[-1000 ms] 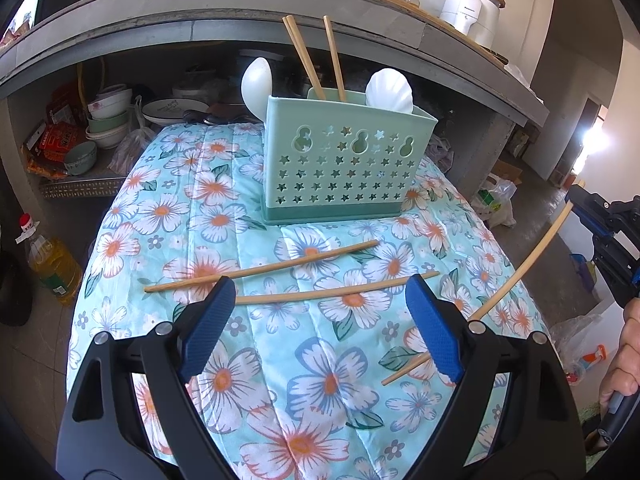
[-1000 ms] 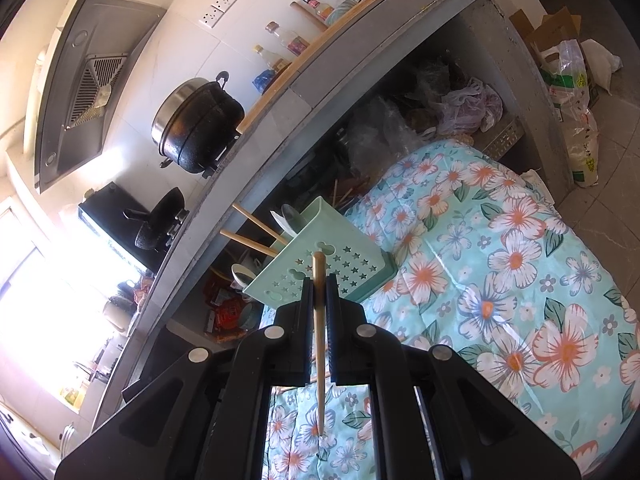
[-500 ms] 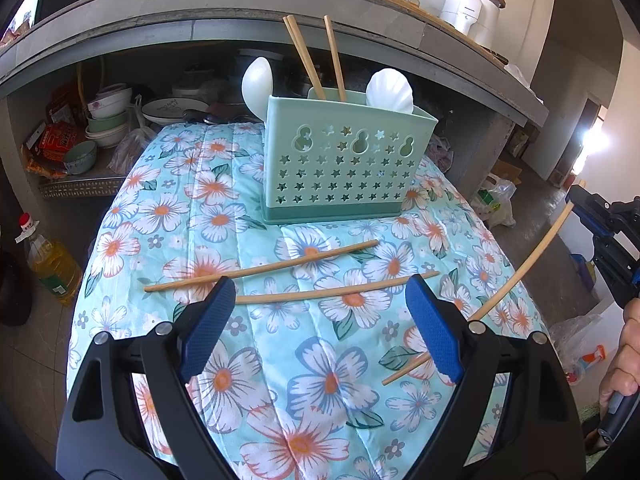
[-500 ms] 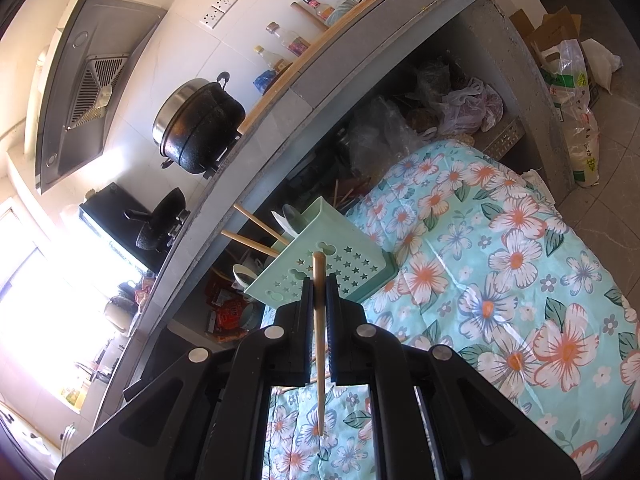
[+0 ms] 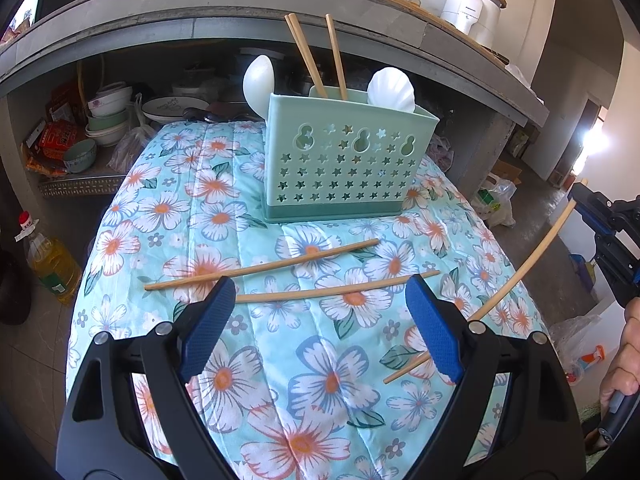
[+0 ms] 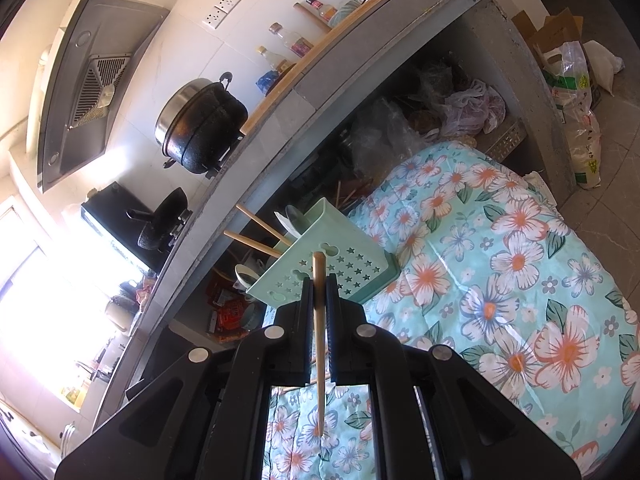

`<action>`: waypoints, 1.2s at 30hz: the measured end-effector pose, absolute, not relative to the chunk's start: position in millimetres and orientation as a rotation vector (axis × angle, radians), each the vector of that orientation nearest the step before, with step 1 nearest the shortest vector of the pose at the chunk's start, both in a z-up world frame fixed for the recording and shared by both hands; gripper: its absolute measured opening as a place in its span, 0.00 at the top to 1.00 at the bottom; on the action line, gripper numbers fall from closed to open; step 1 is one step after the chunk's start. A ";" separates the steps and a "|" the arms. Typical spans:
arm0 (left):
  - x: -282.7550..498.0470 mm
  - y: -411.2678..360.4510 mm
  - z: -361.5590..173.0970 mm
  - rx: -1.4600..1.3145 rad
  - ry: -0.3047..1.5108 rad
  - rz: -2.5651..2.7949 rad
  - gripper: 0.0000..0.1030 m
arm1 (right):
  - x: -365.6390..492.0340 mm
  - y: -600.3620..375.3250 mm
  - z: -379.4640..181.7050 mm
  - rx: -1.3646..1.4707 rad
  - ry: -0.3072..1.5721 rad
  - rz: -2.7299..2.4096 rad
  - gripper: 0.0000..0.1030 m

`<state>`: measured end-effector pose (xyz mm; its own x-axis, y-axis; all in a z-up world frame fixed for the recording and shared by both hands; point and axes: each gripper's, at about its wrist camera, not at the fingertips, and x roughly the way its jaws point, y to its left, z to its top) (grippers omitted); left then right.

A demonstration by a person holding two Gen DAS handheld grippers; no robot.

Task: Organize utensils
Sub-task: 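Hold the wooden chopstick upright above the green holder with the right tool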

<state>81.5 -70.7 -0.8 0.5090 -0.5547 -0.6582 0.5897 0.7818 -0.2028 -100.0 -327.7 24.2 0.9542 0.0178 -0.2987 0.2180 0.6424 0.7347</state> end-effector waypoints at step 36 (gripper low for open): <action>83.3 -58.0 0.9 0.026 0.769 -0.685 0.20 | -99.6 -315.2 46.3 0.830 0.236 -0.068 0.94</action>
<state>83.3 -58.0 0.9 0.5148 -0.5614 -0.6480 0.5796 0.7848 -0.2195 -99.6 -315.2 46.3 0.9717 0.0325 -0.2341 0.1515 0.6743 0.7227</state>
